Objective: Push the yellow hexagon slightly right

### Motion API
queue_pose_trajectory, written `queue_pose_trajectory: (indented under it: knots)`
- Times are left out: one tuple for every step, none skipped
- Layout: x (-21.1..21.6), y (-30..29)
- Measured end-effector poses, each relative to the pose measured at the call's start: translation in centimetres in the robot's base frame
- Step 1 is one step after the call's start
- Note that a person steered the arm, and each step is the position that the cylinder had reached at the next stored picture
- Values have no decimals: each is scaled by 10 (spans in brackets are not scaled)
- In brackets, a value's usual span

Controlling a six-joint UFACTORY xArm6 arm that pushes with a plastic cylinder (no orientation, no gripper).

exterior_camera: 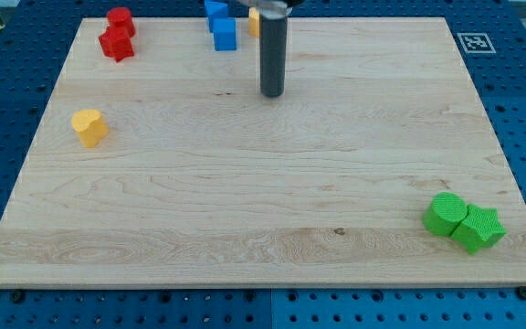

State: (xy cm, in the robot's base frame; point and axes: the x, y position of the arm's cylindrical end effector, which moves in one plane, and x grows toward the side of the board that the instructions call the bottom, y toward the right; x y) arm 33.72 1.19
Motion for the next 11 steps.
queue_pose_trajectory:
  knots:
    - [-36, 3]
    - [-43, 3]
    - [-74, -5]
    - [-90, -21]
    - [-91, -28]
    - [-99, -35]
    - [-110, -41]
    - [-120, -42]
    - [-126, -45]
    - [-129, -54]
    - [-137, -67]
